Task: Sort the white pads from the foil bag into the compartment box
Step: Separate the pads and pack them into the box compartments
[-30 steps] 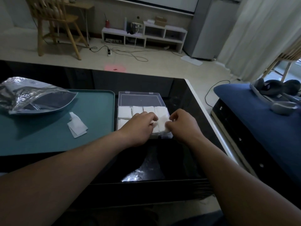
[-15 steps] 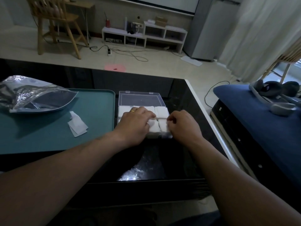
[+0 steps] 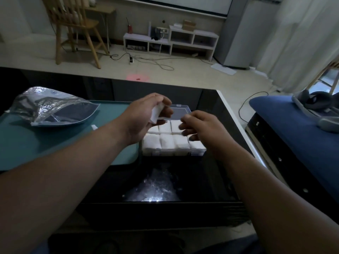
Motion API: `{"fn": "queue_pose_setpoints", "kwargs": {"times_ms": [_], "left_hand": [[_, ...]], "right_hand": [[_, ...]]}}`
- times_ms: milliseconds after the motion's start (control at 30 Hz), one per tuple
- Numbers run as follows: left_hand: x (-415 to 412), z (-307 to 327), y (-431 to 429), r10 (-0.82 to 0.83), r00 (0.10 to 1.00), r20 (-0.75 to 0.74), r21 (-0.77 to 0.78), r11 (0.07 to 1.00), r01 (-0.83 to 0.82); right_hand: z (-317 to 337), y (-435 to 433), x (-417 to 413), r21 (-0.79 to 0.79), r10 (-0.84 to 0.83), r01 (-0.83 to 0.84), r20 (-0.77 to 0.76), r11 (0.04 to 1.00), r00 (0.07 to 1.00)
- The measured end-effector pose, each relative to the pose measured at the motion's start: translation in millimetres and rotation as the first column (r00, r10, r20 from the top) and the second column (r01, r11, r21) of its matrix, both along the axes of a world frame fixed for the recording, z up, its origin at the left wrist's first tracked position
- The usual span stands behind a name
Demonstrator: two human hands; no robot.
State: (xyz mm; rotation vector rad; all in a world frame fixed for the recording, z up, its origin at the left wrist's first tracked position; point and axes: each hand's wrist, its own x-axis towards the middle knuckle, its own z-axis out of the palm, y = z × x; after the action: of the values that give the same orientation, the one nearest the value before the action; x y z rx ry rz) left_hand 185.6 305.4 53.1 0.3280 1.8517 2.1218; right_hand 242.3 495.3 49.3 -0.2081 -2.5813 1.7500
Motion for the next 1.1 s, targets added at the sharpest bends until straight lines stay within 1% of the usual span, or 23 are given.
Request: {"fn": "queue_pose_setpoints", "kwargs": {"times_ms": [67, 100, 233, 300, 400, 500, 533, 600, 633, 700, 767, 833, 900, 933, 1000, 1100], "left_hand": [[4, -7, 7, -0.065, 0.998, 0.0, 0.054, 0.996, 0.065], [6, -9, 11, -0.096, 0.995, 0.001, 0.067, 0.993, 0.096], [7, -11, 18, -0.143, 0.987, 0.073, 0.173, 0.977, 0.129], [8, -11, 21, -0.167, 0.983, 0.073, 0.193, 0.97, 0.15], [11, -16, 24, -0.184, 0.982, 0.051, 0.138, 0.975, 0.176], [14, -18, 28, -0.157, 0.982, 0.106, 0.083, 0.985, 0.149], [14, -19, 29, -0.125, 0.988, 0.092, 0.011, 0.992, 0.125], [12, -23, 28, -0.058, 0.998, -0.003, -0.151, 0.987, 0.057], [10, -25, 28, -0.047, 0.998, -0.032, -0.177, 0.983, 0.041], [9, -26, 28, -0.08, 0.997, -0.014, -0.166, 0.983, 0.077], [8, -25, 30, -0.104, 0.994, -0.017, -0.191, 0.977, 0.099], [8, -24, 32, -0.06, 0.997, -0.058, -0.257, 0.965, 0.043], [5, -29, 32, -0.001, 0.986, -0.167, -0.387, 0.92, -0.065], [3, -32, 32, 0.006, 0.969, -0.247, -0.472, 0.873, -0.125], [-1, -40, 27, -0.057, 0.926, -0.373, -0.622, 0.756, -0.204], [-3, -49, 23, -0.207, 0.864, -0.458, -0.767, 0.584, -0.266]], "right_hand": [[4, -17, 3, -0.187, 0.124, -0.109, 0.067, 0.976, 0.99], [6, -22, 4, -0.235, 0.145, -0.123, 0.08, 0.964, 0.986], [8, -23, 3, -0.248, 0.06, -0.035, 0.093, 0.968, 0.994], [7, -17, 3, -0.265, 0.048, -0.02, 0.098, 0.964, 0.994], [3, -16, 5, -0.276, 0.053, -0.031, 0.071, 0.961, 0.996], [0, -13, 3, -0.256, -0.005, 0.019, 0.053, 0.967, 0.999], [-1, -9, 2, -0.225, -0.04, 0.05, 0.048, 0.973, 0.998], [-3, 1, 0, -0.159, -0.099, 0.105, 0.047, 0.982, 0.994], [-4, 7, 0, -0.146, -0.114, 0.121, 0.056, 0.982, 0.992], [-7, 15, 1, -0.16, -0.111, 0.124, 0.088, 0.979, 0.99], [-8, 24, 1, -0.16, -0.129, 0.143, 0.1, 0.977, 0.987], [-8, 38, -2, -0.113, -0.234, 0.242, 0.076, 0.964, 0.969], [-9, 54, -2, 0.039, -0.337, 0.335, 0.057, 0.941, 0.94], [-11, 59, -1, 0.111, -0.358, 0.35, 0.061, 0.93, 0.932], [-19, 59, 0, 0.202, -0.34, 0.317, 0.089, 0.927, 0.936], [-32, 50, -4, 0.34, -0.279, 0.219, 0.14, 0.915, 0.95]]}}
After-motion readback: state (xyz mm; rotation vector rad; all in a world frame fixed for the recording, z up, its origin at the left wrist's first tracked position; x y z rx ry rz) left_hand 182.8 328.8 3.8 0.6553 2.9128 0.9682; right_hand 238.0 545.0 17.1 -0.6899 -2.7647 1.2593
